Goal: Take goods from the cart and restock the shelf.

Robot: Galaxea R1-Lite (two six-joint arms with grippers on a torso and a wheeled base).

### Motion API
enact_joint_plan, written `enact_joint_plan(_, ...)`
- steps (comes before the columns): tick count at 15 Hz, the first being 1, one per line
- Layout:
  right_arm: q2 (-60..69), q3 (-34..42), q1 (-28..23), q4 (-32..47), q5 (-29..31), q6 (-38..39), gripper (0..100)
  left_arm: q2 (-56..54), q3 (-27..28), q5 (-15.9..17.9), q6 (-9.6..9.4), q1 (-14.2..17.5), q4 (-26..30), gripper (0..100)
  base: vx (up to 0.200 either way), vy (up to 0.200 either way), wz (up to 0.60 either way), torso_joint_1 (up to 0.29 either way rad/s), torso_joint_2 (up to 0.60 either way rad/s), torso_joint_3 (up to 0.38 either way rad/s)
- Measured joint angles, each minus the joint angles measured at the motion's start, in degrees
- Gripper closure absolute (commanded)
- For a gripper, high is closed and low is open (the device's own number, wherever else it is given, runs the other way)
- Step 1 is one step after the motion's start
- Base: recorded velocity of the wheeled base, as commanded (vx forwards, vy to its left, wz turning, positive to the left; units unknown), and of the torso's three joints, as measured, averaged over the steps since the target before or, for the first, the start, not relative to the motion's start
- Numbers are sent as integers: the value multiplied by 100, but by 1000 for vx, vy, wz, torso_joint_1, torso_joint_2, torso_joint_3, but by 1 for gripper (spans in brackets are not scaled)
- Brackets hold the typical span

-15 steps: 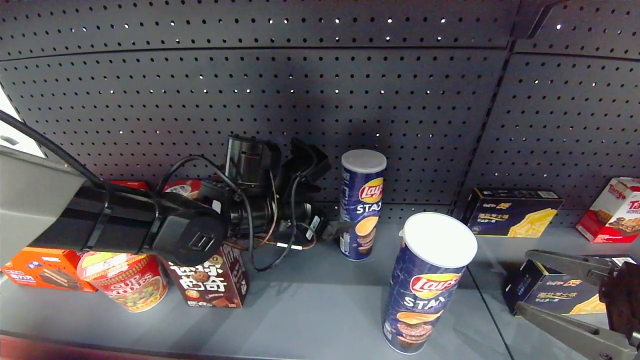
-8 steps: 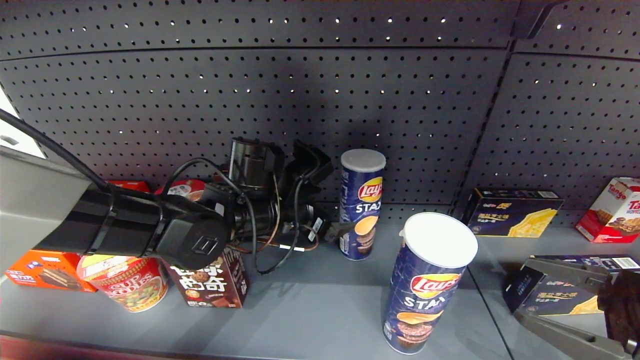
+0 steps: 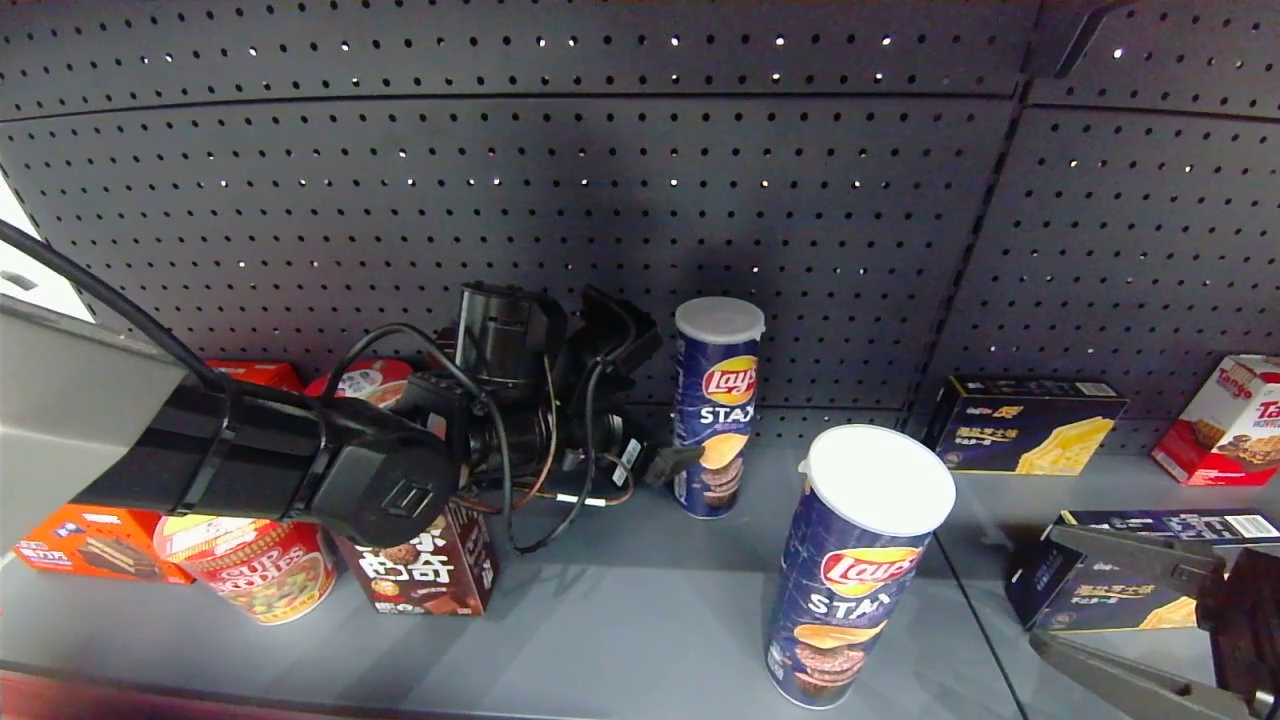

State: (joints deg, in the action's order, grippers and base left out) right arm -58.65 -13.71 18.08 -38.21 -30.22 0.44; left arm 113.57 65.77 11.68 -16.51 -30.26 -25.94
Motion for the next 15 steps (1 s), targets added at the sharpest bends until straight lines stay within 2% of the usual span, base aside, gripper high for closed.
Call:
enact_joint_plan(4,7,7,0,-2,0,0,0,-4,-34,0,11,30,-22,0,0,0,0,0,0,0)
enact_joint_plan(7,18,51,-4,0,0,0,0,-6,-179,0,113,35,-222,0,0,0,0,0,0,0)
enact_joint_plan(15,68,123,-9,0,0,0,0,-4,-223,-79,123,55,-244,0,0,0,0,0,0,0)
